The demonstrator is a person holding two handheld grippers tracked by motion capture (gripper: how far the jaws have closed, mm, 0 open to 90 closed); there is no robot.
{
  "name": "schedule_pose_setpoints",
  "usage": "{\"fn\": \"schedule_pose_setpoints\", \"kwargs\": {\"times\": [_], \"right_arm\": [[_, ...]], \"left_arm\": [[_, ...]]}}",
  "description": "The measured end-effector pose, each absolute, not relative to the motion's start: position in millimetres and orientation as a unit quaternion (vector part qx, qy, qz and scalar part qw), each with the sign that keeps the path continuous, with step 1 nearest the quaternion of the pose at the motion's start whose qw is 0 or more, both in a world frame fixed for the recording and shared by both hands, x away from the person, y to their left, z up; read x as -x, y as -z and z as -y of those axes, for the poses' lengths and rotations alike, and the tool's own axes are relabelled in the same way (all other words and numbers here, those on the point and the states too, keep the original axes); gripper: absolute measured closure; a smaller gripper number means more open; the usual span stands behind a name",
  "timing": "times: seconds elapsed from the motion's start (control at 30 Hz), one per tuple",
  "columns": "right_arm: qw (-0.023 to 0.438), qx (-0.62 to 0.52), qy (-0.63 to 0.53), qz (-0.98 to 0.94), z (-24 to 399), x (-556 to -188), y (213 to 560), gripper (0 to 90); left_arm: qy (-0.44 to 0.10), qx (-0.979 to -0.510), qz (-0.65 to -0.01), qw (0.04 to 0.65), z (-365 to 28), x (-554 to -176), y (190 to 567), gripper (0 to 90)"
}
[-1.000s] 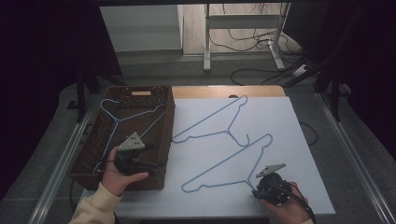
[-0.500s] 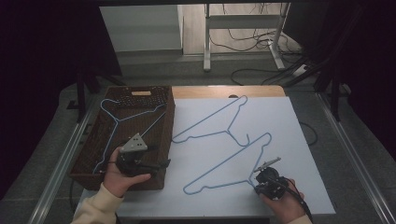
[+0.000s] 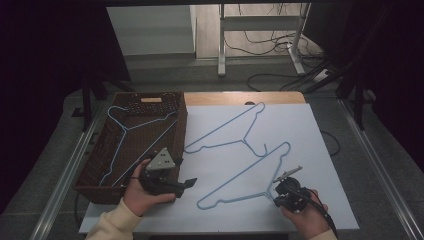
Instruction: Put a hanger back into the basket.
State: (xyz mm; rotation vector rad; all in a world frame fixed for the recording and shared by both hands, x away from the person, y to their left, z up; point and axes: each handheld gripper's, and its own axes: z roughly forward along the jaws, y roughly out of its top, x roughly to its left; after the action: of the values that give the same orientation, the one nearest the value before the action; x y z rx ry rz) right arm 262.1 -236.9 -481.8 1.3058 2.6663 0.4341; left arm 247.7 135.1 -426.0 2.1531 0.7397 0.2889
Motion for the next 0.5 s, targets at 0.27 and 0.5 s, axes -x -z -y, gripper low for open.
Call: {"fn": "schedule_pose_setpoints", "kwargs": {"times": [0.27,0.5], "right_arm": [[0.07,-0.436,-0.151,-0.884,237,-262,477,85.4],[0.071,-0.438,-0.152,-0.883,238,-261,476,85.4]], "left_arm": [[-0.085,-0.884,-0.254,0.384,-76,-248,440,22.9],[-0.054,-0.905,-0.234,0.351,-24,-260,468,25.8]]}}
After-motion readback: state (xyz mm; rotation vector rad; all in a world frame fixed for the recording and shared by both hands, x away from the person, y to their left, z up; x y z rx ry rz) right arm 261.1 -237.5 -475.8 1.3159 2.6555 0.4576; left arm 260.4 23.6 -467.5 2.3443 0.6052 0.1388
